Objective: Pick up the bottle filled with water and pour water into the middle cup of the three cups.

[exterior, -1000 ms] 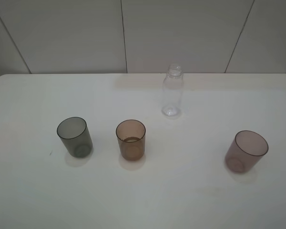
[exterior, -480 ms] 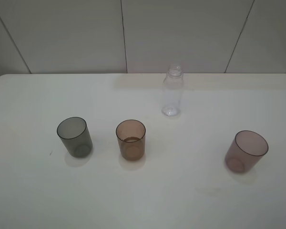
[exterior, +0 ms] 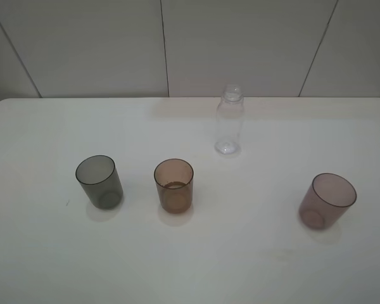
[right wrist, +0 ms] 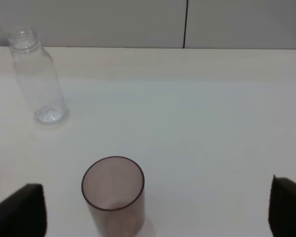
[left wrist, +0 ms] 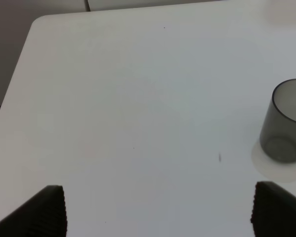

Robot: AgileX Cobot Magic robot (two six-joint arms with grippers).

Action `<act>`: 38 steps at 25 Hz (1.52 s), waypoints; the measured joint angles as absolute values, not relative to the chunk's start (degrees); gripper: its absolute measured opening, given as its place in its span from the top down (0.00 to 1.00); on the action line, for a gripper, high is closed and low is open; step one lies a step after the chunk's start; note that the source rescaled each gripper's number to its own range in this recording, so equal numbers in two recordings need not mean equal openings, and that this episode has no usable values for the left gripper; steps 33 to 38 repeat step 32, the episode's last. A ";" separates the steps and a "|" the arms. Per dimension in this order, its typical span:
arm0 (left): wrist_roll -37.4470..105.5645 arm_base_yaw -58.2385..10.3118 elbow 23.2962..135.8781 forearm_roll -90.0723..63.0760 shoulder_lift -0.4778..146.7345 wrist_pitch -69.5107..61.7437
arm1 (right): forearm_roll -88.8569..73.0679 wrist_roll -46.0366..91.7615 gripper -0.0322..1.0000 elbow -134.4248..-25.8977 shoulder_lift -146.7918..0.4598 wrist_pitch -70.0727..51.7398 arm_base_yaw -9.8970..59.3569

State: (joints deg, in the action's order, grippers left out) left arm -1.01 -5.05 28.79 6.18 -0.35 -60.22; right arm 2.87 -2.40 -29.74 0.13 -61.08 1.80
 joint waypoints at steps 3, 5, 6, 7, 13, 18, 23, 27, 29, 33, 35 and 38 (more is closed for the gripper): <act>-1.01 -5.05 28.79 6.18 -0.35 -60.22 | 2.87 -2.40 0.00 -29.74 0.13 -61.08 1.80; -1.01 -5.05 28.79 6.18 -0.35 -60.22 | 2.87 -2.40 0.00 -29.74 0.13 -61.08 1.80; -1.01 -5.05 28.79 6.18 -0.35 -60.22 | 2.87 -2.35 0.00 -29.74 0.13 -61.08 1.80; -1.01 -5.05 28.79 6.18 -0.35 -60.22 | 2.87 -2.36 0.00 -29.74 0.13 -61.08 1.80; -1.01 -5.05 28.79 6.18 -0.35 -60.22 | 2.87 -2.36 0.00 -29.74 0.13 -61.08 1.80; -1.01 -5.05 28.79 6.18 -0.35 -60.22 | 2.87 -2.36 0.00 -29.74 0.13 -61.08 1.80; -1.01 -5.05 28.79 6.18 -0.35 -60.22 | 2.87 -2.36 0.00 -29.74 0.13 -61.08 1.80; -1.01 -5.05 28.79 6.18 -0.35 -60.22 | 2.87 -2.36 0.00 -29.74 0.13 -61.08 1.80; -1.01 -5.05 28.79 6.18 -0.35 -60.22 | 2.87 -2.36 0.00 -29.74 0.13 -61.08 1.80; -1.01 -5.05 28.79 6.18 -0.35 -60.22 | 2.87 -2.29 0.00 -29.74 0.13 -61.08 1.80; -1.01 -5.05 28.79 6.18 -0.35 -60.22 | 2.87 -2.29 0.00 -29.74 0.13 -61.08 1.80; -1.01 -5.05 28.79 6.18 -0.35 -60.22 | 2.87 -2.29 0.00 -29.74 0.13 -61.08 1.80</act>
